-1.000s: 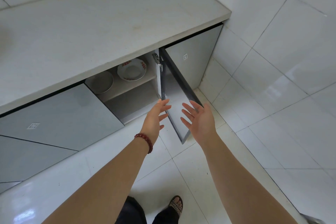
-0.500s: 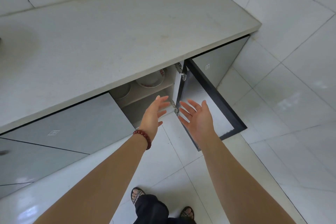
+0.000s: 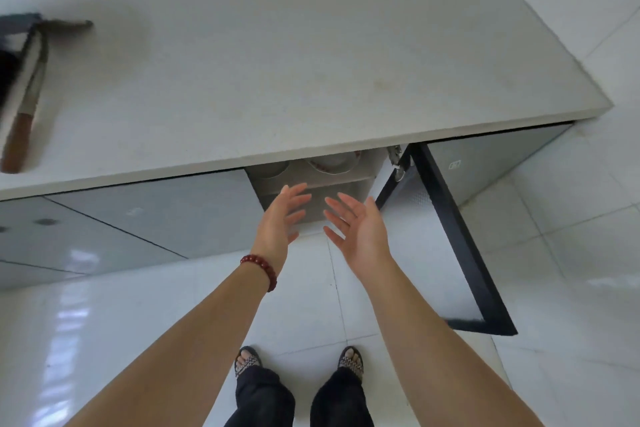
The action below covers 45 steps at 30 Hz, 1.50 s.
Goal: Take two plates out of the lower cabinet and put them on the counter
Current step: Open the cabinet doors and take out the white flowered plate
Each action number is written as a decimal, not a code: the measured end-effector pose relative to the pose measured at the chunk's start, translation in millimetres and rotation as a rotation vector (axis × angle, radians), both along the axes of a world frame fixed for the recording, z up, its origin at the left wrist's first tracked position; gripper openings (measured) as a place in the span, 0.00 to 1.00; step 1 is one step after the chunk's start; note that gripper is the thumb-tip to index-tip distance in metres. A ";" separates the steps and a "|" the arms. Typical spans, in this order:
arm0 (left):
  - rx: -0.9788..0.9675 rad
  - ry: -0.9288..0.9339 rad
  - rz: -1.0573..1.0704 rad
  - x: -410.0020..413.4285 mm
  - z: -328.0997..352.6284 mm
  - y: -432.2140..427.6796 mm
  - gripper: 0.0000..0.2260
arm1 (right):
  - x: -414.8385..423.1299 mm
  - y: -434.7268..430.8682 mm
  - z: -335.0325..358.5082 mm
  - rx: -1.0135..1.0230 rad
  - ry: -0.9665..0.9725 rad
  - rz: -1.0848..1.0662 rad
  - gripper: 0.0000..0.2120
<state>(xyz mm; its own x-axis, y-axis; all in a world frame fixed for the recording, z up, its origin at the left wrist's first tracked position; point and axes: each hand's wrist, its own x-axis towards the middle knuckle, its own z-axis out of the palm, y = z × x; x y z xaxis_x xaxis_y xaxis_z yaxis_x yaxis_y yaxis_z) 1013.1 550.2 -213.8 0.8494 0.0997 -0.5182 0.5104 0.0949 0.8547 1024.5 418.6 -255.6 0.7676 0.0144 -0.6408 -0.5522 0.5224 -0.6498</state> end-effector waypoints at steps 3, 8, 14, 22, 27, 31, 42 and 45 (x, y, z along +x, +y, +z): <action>-0.033 0.001 0.113 0.1 -5.8 -0.2 0.16 | 15.4 3.6 -4.9 -0.025 -0.018 0.102 0.25; -0.039 -0.038 0.208 2.7 -27.0 7.4 0.16 | 31.1 21.3 -26.2 -0.009 -0.051 0.210 0.24; -0.006 -0.129 0.254 10.6 -88.2 36.3 0.18 | 50.4 55.7 -85.3 0.009 -0.138 0.292 0.24; 0.050 -0.284 0.318 34.0 -202.1 67.5 0.19 | 84.0 91.9 -204.3 -0.053 -0.302 0.339 0.23; 0.115 -0.380 0.326 39.4 -255.2 79.8 0.21 | 105.3 112.3 -258.3 -0.047 -0.433 0.356 0.23; 0.127 -0.441 0.360 40.0 -281.9 89.3 0.21 | 113.1 127.7 -284.7 -0.069 -0.568 0.383 0.22; 0.132 -0.444 0.422 19.1 -289.6 90.9 0.22 | 117.5 145.6 -295.0 -0.066 -0.608 0.448 0.25; 0.148 -0.445 0.437 14.0 -289.6 91.7 0.22 | 119.8 147.7 -296.0 -0.036 -0.596 0.480 0.26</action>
